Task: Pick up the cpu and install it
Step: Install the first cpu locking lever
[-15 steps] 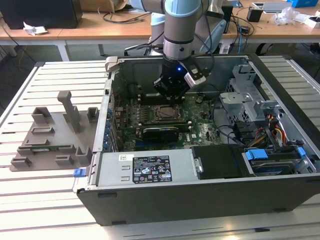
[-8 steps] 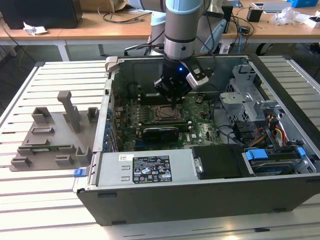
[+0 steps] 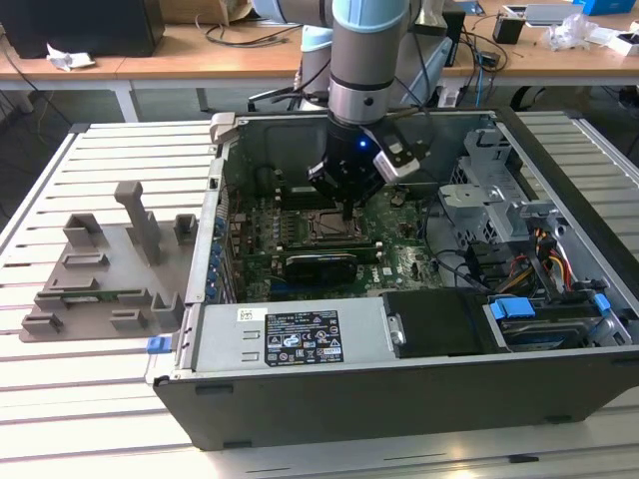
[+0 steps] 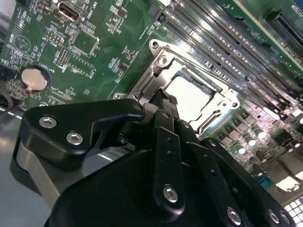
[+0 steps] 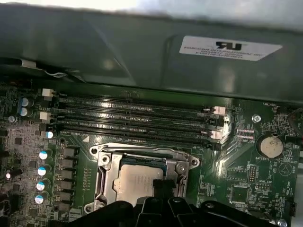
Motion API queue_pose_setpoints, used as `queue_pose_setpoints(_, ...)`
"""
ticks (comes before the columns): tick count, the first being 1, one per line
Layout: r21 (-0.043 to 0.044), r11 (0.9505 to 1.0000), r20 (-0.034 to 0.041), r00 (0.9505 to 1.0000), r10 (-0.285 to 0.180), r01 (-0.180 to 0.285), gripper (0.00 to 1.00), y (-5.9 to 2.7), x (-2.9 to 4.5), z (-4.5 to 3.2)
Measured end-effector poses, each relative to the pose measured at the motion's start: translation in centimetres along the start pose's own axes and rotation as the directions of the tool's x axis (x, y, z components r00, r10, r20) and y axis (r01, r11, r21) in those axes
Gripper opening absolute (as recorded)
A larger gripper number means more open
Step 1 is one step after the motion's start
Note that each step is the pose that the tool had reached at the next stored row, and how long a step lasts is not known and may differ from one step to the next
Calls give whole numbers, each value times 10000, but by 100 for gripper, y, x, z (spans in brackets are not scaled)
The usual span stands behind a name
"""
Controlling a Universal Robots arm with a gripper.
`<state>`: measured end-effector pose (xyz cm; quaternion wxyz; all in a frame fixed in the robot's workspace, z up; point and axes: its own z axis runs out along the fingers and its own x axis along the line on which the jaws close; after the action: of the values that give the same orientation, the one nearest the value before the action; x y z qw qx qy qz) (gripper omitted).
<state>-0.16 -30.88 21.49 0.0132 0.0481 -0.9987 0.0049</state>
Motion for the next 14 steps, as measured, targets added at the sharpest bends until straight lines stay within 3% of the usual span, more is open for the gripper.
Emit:
queue_pose_setpoints(10,8,10000,0,10000,-2,2,11,-2,5,-224)
queue_pose_setpoints(14,32,10000,-2,10000,-1,1,11,-4,11,-455)
